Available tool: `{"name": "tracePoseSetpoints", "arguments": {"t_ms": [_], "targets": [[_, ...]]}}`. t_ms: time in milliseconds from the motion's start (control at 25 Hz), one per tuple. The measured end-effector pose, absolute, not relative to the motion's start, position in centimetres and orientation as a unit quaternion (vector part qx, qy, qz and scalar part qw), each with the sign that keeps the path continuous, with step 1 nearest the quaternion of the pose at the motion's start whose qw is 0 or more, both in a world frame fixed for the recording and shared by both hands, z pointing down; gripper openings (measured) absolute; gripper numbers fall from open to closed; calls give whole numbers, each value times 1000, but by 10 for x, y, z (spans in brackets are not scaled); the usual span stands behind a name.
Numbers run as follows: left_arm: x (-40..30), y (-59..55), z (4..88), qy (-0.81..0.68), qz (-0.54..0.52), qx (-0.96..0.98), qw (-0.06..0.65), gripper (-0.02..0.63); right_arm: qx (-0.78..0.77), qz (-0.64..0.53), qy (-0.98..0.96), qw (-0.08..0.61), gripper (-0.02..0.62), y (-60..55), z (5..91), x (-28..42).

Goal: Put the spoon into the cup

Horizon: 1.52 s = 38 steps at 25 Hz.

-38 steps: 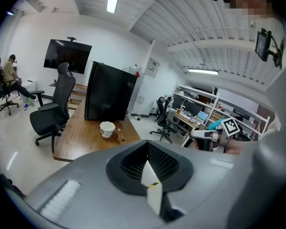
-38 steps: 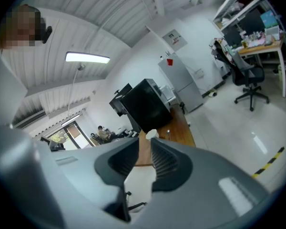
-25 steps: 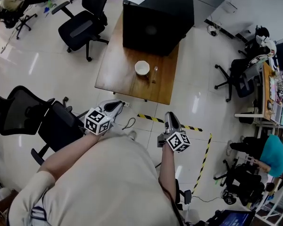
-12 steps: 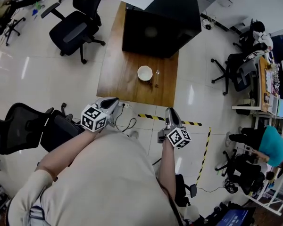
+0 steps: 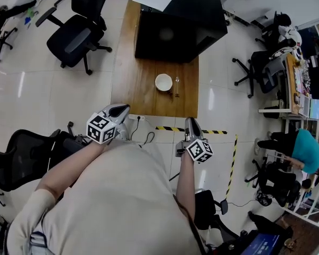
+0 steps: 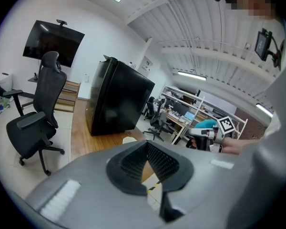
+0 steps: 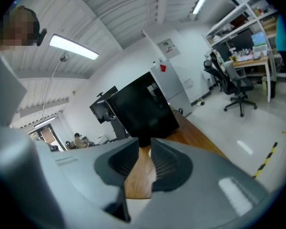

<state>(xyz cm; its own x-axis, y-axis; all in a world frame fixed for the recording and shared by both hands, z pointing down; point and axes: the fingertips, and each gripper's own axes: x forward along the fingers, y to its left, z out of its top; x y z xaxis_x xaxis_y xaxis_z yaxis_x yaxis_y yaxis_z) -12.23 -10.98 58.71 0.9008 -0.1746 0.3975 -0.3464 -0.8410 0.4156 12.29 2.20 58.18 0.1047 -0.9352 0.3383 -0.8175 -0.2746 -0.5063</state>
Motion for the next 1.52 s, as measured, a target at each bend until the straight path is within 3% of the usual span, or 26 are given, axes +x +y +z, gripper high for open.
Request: {"name": "tracePoseSetpoints", "arguments": {"t_ms": [560,1160,1320,1520], "targets": [[-135,-127,601,-164,145,929,298,5,-727,-316,610,3,72,4,576,128],[-93,-113,592,-234,162,917,279,5,-651,-342,671,-94,74,-39,651,165],[-82,-117,585,-253,165,913,275,5,-627,-348,680,-155,127,-49,688,173],[-74,-125,572,-273,163,912,261,5,-612,-360,675,-202,150,-63,731,184]]}}
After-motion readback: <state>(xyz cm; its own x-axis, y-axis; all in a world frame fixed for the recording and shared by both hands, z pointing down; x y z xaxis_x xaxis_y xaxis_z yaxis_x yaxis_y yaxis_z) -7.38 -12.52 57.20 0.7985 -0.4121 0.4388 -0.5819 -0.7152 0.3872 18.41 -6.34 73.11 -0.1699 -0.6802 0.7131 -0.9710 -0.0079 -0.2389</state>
